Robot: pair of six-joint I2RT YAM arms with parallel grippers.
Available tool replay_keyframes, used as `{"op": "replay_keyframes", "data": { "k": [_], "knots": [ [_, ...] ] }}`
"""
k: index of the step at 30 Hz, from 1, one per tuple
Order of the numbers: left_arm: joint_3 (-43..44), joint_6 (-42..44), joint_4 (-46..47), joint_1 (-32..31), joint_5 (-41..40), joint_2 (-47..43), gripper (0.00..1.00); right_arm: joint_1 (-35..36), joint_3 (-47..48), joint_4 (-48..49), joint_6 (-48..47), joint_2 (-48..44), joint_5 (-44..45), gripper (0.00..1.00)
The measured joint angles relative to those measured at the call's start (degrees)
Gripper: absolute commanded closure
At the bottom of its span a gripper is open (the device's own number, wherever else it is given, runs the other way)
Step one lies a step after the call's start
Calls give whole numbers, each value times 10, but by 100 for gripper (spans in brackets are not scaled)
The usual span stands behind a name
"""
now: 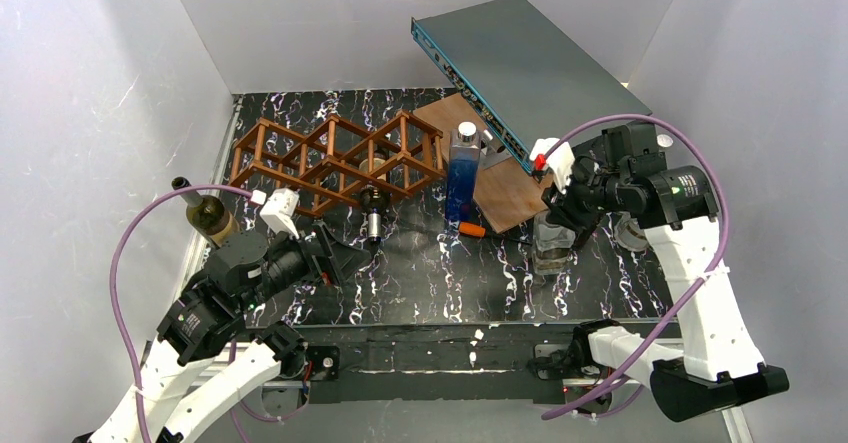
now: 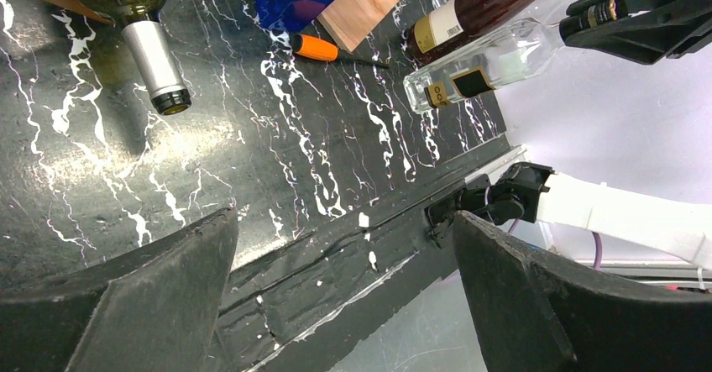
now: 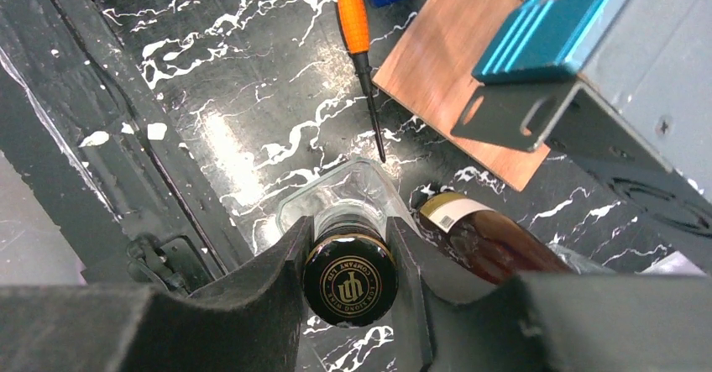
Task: Take the wine bottle off the wine rack
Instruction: Place the wine bottle at the center of the board.
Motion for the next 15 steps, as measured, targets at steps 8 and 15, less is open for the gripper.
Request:
{"op": "replay_keyframes", "data": {
  "k": [8,15],
  "knots": [
    [-7,8,3,0,11,-2,2,-27,0,-1,25,-3,25,99],
    [-11,8,3,0,16,-7,2,-51,-4,8,45,-4,55,99]
  ]
}}
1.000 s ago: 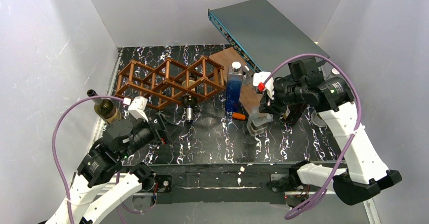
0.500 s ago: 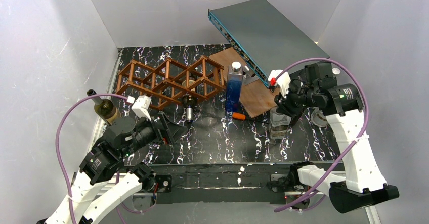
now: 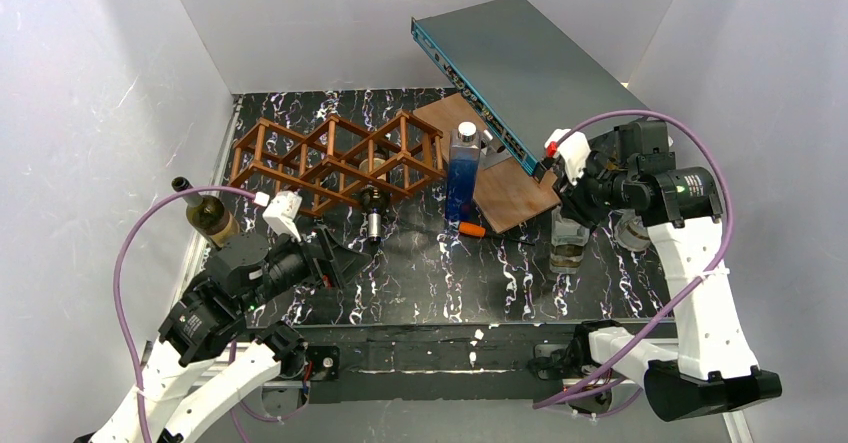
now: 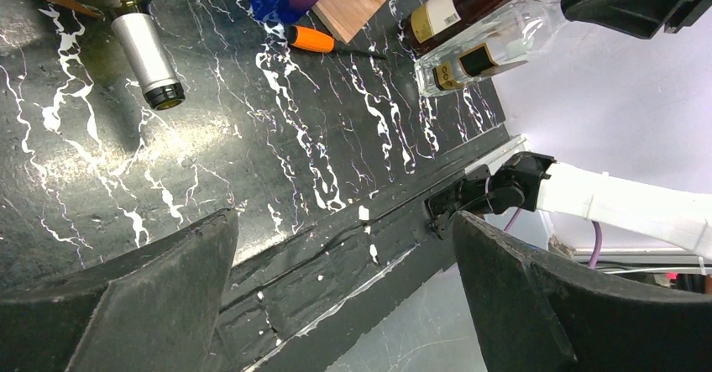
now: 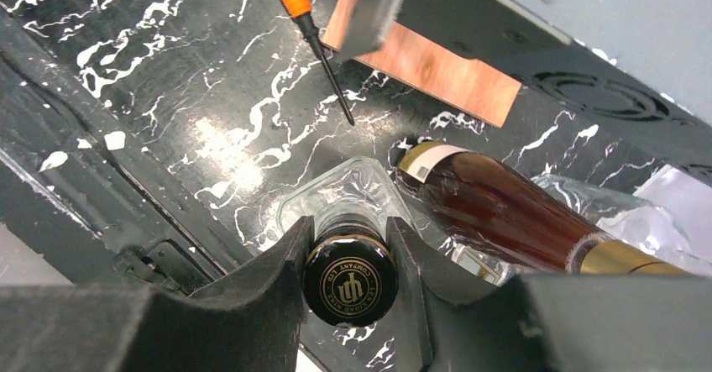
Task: Take the wine bottle off the wine rack
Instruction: Place the wine bottle at the center of the board.
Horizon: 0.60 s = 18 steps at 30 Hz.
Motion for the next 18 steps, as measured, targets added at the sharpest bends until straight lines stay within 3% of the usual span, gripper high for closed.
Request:
{"op": "replay_keyframes", "data": {
  "k": [10,18],
  "knots": [
    [-23,0,6,0,8,-4,2,-42,-49,36,22,0,5,98],
    [-24,0,10,0,9,-7,2,-64,-85,75,33,-30,-4,85]
  ]
}}
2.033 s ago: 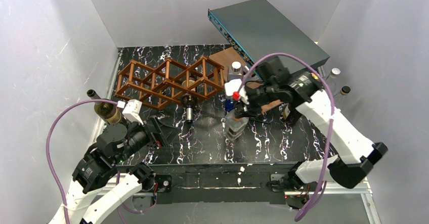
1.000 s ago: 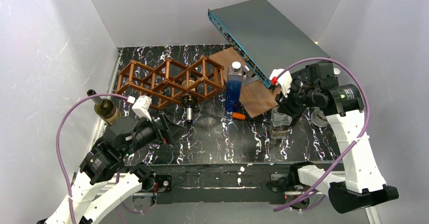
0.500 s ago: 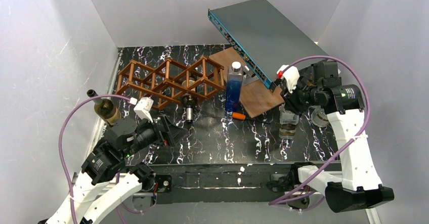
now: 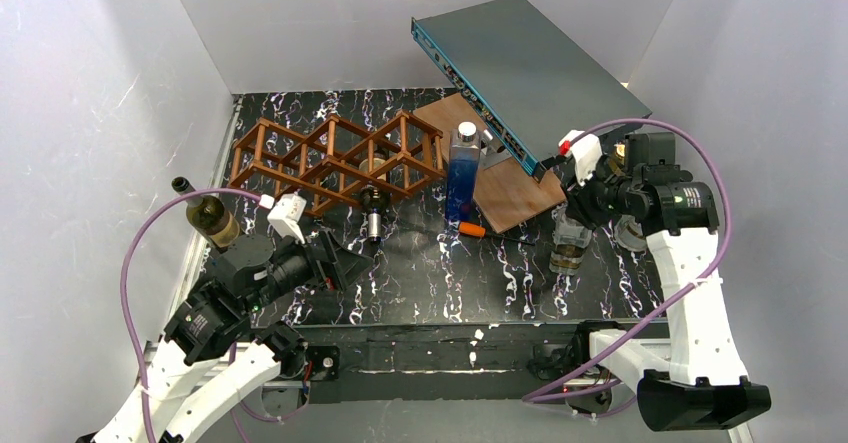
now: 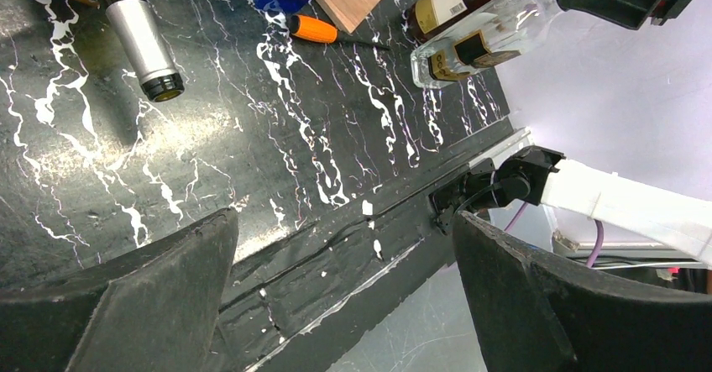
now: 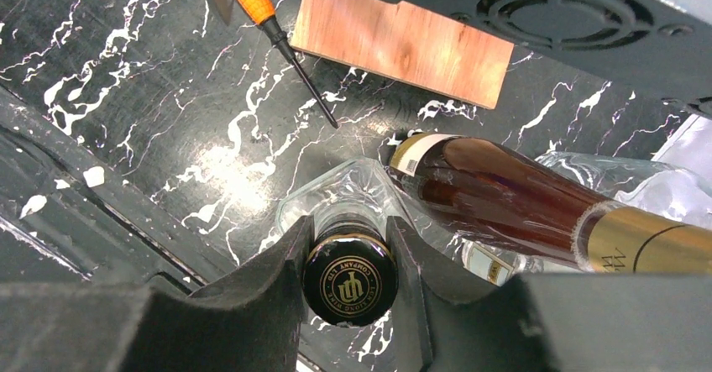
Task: Take the wine bottle off the wine rack
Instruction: Place the wine bottle at the center of the board.
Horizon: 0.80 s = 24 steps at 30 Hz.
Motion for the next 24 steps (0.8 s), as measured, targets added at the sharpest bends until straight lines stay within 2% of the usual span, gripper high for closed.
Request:
{"op": "replay_keyframes", "data": {
  "k": [16,24],
  "knots": [
    [-10,-1,9,0,4,2,2,-3,-25,16,4,-42,-1,46],
    [-11,-3,12,0,11,10,2,-9,-19,25,4,-50,-6,36]
  ]
}}
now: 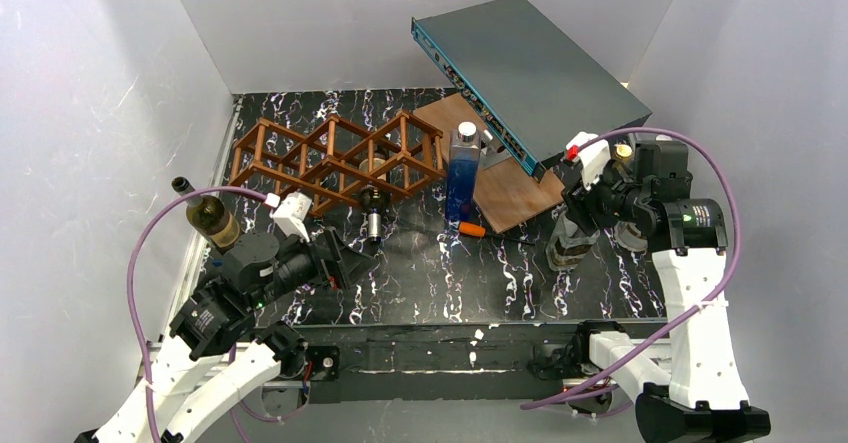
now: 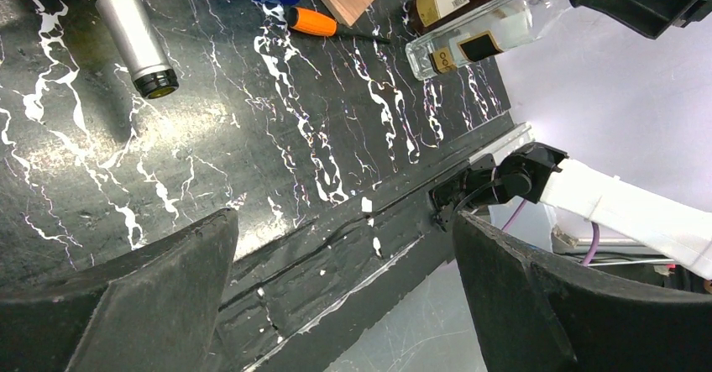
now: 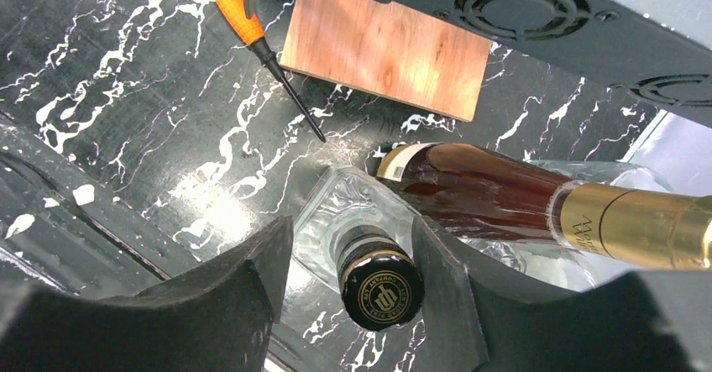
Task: Take the wine bottle off the wine rack
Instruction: Place the wine bottle at the center of the board, then pick up the wine bottle from the wine rack.
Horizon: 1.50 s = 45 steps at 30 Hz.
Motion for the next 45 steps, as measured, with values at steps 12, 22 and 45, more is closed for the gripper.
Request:
{"op": "replay_keyframes", "data": {
  "k": [12,22,45],
  "knots": [
    [0,-1,4,0,4,11,2,0,50,-13,-8,6,-27,15],
    [-3,-7,5,0,4,25,2,0,105,-34,-41,27,-106,1],
    [8,11,41,0,-142,222,3,0,-31,-80,-150,-1,-405,1]
  ]
}}
